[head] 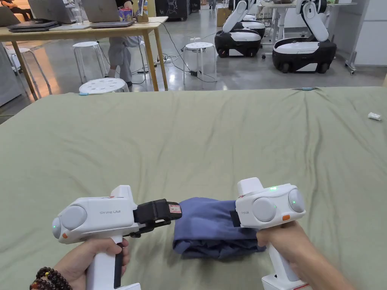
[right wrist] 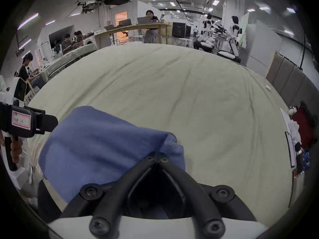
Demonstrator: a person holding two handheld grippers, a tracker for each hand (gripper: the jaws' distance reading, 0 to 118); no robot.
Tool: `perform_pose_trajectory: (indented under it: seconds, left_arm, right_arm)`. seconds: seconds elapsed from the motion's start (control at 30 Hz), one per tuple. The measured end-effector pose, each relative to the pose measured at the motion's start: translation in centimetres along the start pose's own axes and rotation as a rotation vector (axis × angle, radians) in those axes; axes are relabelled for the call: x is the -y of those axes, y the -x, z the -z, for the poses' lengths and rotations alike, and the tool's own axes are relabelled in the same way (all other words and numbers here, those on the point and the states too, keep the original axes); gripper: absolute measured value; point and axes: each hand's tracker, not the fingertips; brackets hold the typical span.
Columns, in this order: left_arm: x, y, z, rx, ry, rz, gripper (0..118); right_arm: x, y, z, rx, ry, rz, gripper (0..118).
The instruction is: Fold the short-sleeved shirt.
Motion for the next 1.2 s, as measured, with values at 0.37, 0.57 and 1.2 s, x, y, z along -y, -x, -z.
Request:
perform_pose_trajectory:
  seconds: [0.37,0.57,1.2]
  left_arm:
    - [1.6,-2.9,6.4,0.007,0.124,0.049,70]
    - [1.2,-1.9,5.7,0.02,0.099,0.083,41]
    - [-4.5,9.3,-7.1,-0.011,0.07,0.114,34]
  right_arm:
    - [0.2,0.2,-0.4,0.01,0.0,-0.01,0]
    - [0.4,1.1,-0.4,0.04,-0.006,-0.03,0]
    - [-4.9,16.4,1.7,-0.047,-0.062,-0.128,0]
